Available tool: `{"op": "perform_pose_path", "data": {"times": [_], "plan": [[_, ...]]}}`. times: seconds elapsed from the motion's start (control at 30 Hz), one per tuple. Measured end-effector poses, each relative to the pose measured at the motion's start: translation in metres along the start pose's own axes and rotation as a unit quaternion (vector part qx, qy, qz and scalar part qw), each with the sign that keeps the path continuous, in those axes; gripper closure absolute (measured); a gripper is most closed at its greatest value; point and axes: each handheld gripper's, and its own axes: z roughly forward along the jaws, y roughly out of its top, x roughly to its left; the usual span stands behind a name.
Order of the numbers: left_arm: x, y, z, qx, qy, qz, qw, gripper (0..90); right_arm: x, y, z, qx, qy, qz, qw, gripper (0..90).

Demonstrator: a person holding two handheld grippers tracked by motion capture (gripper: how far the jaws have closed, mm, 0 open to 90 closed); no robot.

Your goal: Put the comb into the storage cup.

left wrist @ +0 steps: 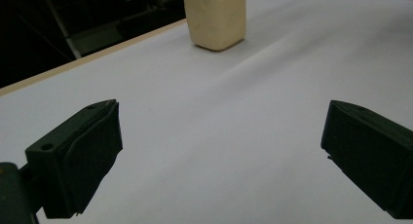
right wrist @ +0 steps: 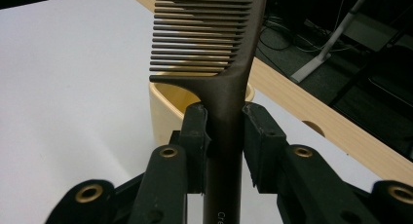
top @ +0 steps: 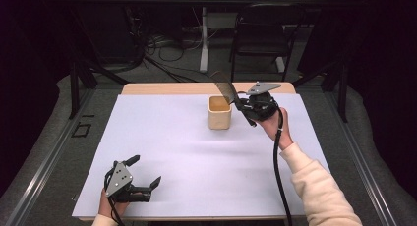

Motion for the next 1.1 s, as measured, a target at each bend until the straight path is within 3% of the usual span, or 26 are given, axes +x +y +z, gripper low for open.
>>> {"op": "perform_pose_path", "data": {"times": [1.1], "plan": [[0.0, 0.0, 0.0, 0.0, 0.002, 0.0, 1.0, 1.2, 0.004, 0.024, 0.008, -0.031, -0.019, -0.018, 0.9992, 72.0]]}}
